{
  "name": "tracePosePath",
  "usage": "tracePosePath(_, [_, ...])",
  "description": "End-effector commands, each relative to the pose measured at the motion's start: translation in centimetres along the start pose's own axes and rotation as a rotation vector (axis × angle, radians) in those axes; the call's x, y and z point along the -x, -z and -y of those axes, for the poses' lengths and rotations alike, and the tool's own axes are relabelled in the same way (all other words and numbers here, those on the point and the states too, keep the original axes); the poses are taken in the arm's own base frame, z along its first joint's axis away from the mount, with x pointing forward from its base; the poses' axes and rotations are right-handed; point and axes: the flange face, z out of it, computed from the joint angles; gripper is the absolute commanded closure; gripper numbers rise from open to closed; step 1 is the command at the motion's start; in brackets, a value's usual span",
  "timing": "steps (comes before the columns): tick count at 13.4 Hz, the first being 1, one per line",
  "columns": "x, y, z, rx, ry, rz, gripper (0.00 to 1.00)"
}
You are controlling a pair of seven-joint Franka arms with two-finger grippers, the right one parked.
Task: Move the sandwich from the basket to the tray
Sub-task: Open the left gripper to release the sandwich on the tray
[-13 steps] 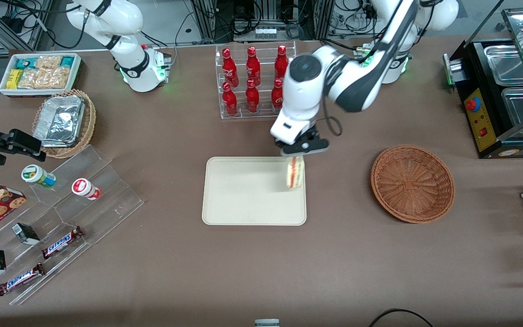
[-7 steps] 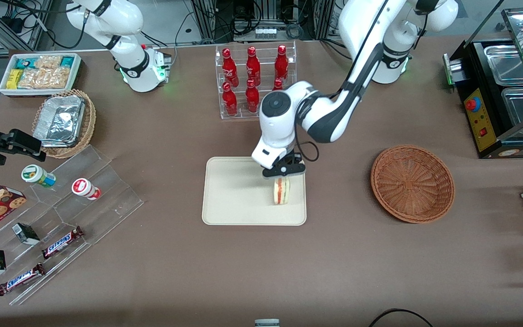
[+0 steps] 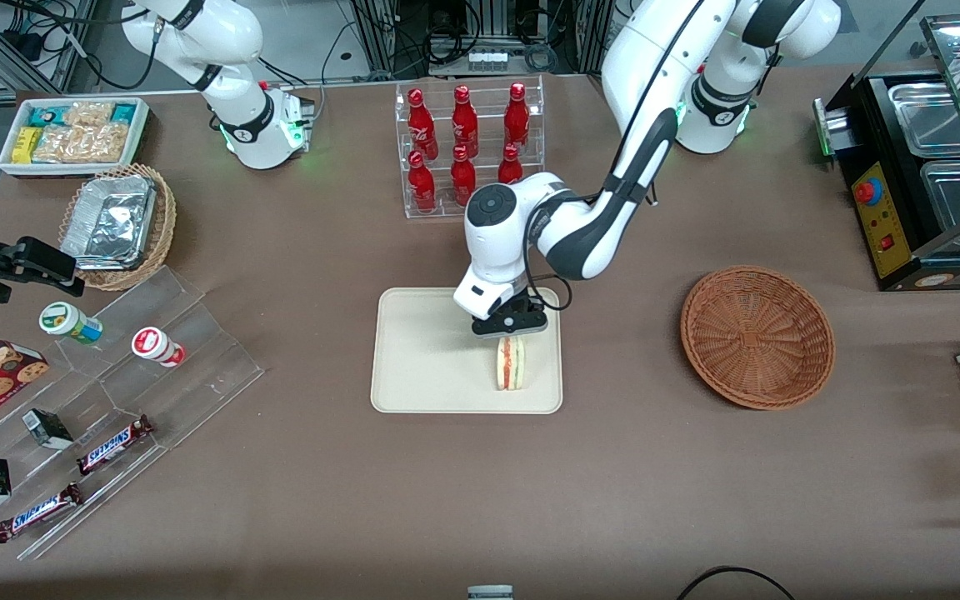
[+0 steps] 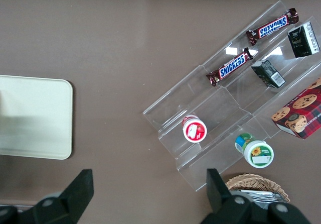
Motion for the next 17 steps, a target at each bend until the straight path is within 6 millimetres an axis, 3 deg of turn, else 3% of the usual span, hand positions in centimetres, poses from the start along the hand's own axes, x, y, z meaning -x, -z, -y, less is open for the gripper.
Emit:
tracePosePath(1, [0.1, -0.4, -0.5, -0.010, 0.006, -0.024, 0.90])
tracePosePath(2, [0.2, -0.5, -0.5, -0.012, 0.016, -0.024, 0.59])
tracePosePath(3, [0.1, -0.4, -0.4, -0.014, 0.015, -0.024, 0.01])
tracePosePath(6, [-0.7, 1.6, 0.3, -0.044, 0.046, -0.013, 0.00])
tracePosePath(8, [-2.2, 5.0, 1.5, -0.065, 0.084, -0.010, 0.00])
tracePosePath(9, [-3.1, 7.8, 2.4, -0.056, 0.113, -0.011, 0.00])
tracePosePath(12, [-6.1, 16.5, 7.2, -0.062, 0.209, 0.003, 0.00])
tracePosePath(14, [-8.0, 20.9, 10.9, -0.067, 0.269, -0.009, 0.00])
tracePosePath(17, [-11.1, 26.6, 18.7, -0.076, 0.304, 0.016, 0.00])
